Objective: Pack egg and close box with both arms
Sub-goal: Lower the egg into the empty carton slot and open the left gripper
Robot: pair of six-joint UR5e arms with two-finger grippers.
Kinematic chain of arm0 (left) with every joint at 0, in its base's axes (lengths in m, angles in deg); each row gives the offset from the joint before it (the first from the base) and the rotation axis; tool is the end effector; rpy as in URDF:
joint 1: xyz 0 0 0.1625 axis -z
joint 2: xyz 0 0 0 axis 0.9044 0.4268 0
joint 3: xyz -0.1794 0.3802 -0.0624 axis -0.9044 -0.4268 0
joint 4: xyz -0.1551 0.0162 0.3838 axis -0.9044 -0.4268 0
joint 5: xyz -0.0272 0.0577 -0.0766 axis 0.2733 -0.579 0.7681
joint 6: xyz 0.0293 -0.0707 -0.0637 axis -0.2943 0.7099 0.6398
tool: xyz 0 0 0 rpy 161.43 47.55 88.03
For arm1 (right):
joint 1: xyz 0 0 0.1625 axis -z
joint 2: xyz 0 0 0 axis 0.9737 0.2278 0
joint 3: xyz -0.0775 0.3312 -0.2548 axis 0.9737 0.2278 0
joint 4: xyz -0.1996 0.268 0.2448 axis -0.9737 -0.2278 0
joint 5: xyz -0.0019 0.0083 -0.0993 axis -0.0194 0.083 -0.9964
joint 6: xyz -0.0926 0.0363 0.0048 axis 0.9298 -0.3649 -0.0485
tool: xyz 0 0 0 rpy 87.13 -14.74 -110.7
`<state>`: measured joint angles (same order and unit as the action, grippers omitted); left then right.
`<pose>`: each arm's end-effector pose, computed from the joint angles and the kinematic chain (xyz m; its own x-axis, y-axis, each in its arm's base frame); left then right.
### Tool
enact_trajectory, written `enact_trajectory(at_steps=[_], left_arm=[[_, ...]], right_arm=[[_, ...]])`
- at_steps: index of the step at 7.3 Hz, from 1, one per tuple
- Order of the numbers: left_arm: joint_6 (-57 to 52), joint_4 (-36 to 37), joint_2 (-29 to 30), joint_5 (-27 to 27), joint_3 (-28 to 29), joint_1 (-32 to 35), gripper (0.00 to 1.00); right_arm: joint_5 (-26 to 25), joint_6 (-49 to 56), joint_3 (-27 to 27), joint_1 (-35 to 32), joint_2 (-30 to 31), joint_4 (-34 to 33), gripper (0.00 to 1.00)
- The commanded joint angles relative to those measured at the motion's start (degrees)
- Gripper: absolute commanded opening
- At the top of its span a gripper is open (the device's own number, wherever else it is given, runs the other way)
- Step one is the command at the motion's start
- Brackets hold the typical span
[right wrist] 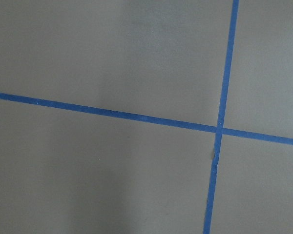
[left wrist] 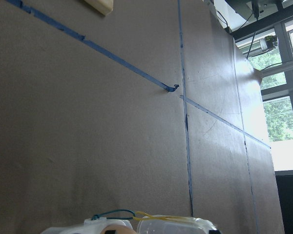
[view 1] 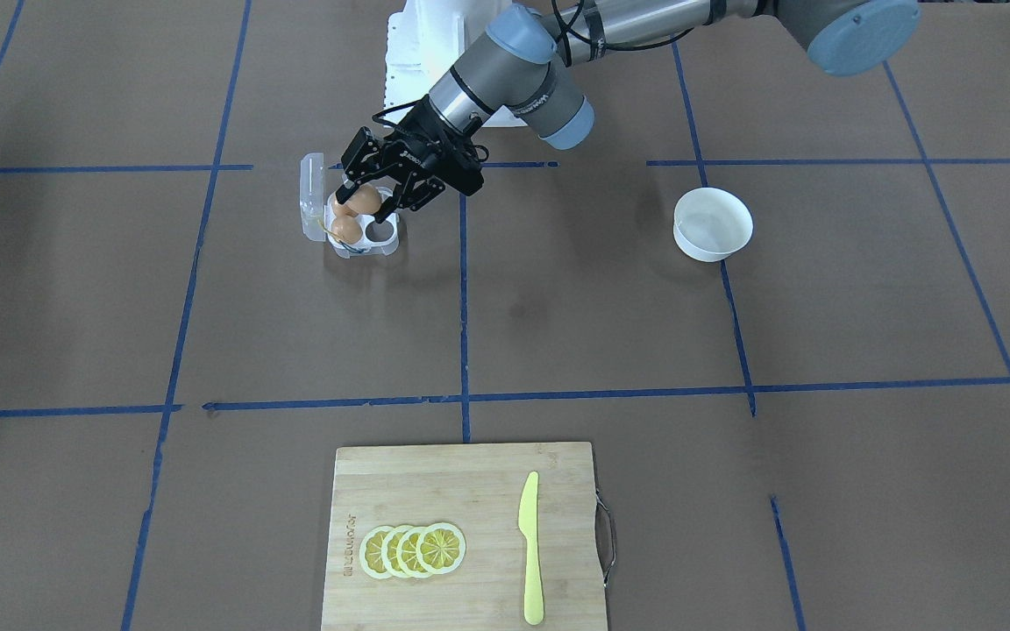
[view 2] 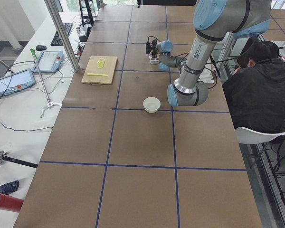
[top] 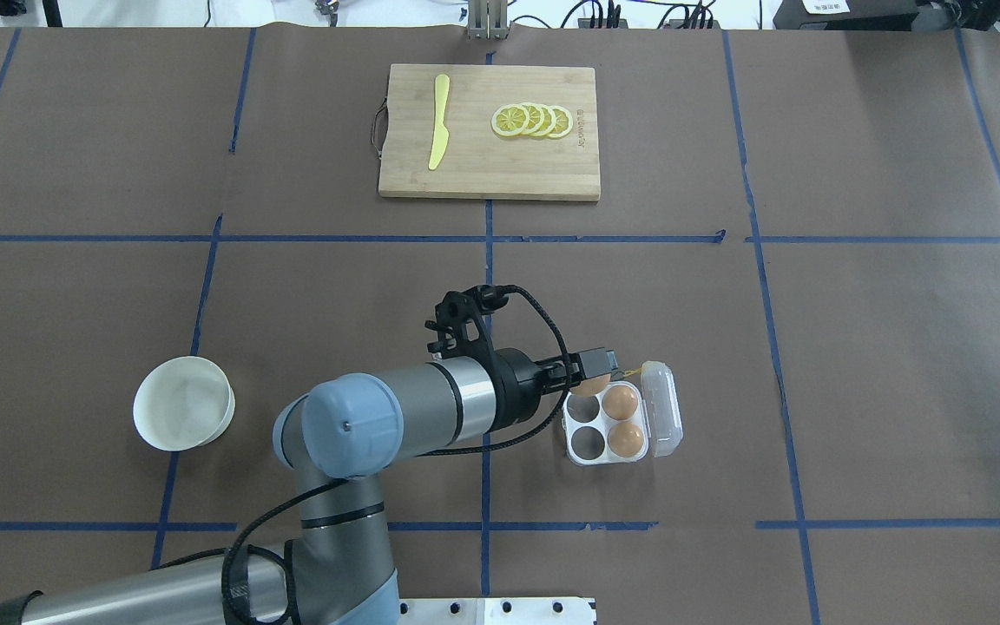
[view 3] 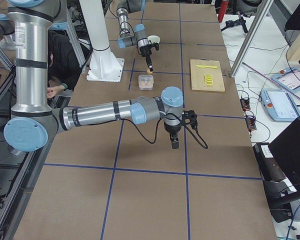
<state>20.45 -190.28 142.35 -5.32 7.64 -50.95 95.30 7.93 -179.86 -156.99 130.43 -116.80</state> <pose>0.6590 -0.3122 0.1486 -0.0966 -0.0199 -0.9951 0.3577 0.9323 -0.0534 -0.0132 -0.4816 0.5554 0.7391 -0.1415 0.6586 0.0241 0.9826 0.1841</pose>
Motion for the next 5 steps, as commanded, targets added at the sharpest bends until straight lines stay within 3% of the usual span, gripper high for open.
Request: enact_trajectory(at_steps=[1,5], left_arm=[[0.19,-0.06,0.39,-0.48,1.38,-0.87,0.31],[-1.03,0.02,0.31,-0.22,0.68,-0.87,0.77]], right_arm=[[0.00,0.03,0.00,0.00,0.01,-0.07,1.00],[0.00,0.03,0.00,0.00,0.10,-0.07,1.00]])
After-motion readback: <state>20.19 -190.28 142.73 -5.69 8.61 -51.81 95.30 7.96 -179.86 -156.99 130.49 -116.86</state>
